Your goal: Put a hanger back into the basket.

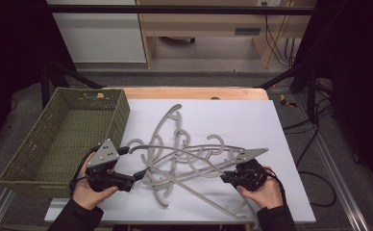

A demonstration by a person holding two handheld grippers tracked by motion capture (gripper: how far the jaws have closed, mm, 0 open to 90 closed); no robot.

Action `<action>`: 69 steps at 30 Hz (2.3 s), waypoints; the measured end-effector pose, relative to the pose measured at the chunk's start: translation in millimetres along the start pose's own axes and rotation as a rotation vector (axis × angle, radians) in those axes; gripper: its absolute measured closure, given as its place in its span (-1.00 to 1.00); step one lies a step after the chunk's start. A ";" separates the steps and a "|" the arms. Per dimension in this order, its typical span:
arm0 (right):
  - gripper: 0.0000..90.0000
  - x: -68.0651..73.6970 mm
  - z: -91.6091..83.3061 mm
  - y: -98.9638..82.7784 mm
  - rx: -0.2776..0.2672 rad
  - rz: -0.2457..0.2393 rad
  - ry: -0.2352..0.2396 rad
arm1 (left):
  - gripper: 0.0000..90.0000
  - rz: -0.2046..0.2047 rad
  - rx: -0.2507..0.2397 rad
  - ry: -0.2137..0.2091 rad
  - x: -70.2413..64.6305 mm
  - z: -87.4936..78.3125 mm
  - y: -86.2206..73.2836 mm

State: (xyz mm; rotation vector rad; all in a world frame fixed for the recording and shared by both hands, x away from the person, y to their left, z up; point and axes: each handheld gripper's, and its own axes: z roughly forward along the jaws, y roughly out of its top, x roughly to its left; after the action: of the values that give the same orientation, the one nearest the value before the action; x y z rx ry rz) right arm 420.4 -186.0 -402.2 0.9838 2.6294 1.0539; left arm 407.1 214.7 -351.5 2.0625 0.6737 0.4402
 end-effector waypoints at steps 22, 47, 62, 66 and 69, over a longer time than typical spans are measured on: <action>0.82 28.2 17.8 23.5 0.111 -0.229 0.166 | -0.33 0.254 0.282 -0.087 -25.9 44.9 -1.3; 0.79 36.0 27.8 22.4 0.111 -0.283 0.186 | 0.72 0.419 0.412 -0.071 -49.6 66.6 -10.3; 0.08 14.6 -0.3 16.0 -0.192 -0.142 0.055 | 0.80 0.269 0.314 -0.034 -40.2 55.3 -9.8; -0.09 4.9 -13.0 8.6 -0.294 -0.068 -0.014 | 0.80 0.223 0.299 0.035 -34.7 50.8 -8.5; -0.23 -2.7 -24.1 1.3 -0.375 -0.014 -0.046 | 0.80 0.179 0.291 0.071 -29.3 47.6 -8.2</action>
State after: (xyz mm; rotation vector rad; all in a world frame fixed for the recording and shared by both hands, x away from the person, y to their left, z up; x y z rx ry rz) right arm 414.7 -200.6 -383.7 0.8894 2.2773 1.4321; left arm 407.2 169.5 -385.5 2.4036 0.6268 0.5456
